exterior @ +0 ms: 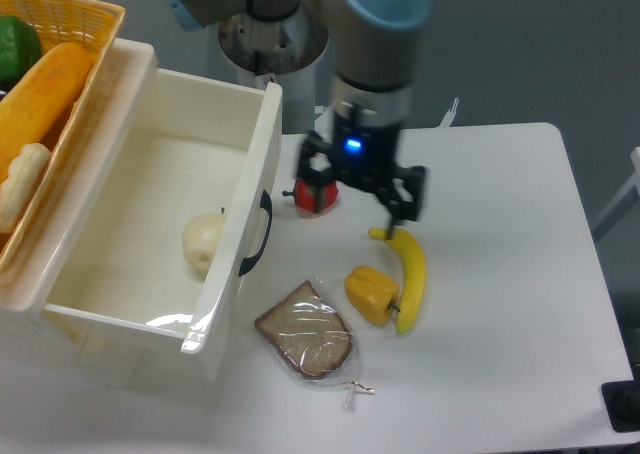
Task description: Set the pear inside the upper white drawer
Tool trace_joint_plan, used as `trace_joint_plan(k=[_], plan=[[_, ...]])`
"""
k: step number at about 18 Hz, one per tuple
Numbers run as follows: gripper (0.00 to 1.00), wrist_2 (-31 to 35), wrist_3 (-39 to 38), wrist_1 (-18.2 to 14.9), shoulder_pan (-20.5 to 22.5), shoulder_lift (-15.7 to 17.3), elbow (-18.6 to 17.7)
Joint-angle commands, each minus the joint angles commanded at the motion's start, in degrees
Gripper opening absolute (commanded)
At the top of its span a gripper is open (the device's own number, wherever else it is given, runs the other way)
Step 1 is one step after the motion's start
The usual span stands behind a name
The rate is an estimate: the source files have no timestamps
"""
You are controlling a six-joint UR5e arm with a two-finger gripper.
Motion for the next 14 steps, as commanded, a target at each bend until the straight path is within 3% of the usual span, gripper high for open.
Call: trace_joint_plan(k=[4,5,9,14], plan=[[1.00,8.8,10.3,0.6,1.5,-5.7,-0.5],[1.00,10.6,10.8,2.4,1.7,-7.4,-0.4],[1.00,11.2,11.5,6.7,3.6,-12.0,-0.1],[1.00,11.3,24.4,9.8,4.0,-16.8,0.1]])
